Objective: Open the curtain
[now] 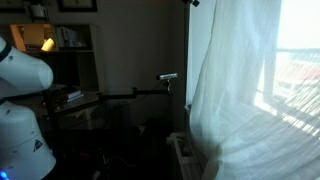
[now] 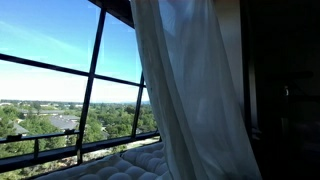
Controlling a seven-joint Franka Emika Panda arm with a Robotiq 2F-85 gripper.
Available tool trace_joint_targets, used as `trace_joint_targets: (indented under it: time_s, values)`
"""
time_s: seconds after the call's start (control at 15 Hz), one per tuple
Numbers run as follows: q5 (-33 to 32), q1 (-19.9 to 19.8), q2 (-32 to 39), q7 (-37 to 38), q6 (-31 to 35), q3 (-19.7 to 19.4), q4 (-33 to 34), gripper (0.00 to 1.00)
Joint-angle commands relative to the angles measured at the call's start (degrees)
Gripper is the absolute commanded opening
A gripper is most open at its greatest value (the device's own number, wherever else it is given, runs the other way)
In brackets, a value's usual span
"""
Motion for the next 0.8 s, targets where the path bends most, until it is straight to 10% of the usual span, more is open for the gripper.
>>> trace_joint_targets:
  time_s: [0.0,0.73]
  values:
    - [-4.38,-3.60,-5.90,1.04,-1.22,0.58,1.80,1.00]
    - [-24.39,-10.57,-11.56,1.88,-9.27,3.64,2.03,1.00]
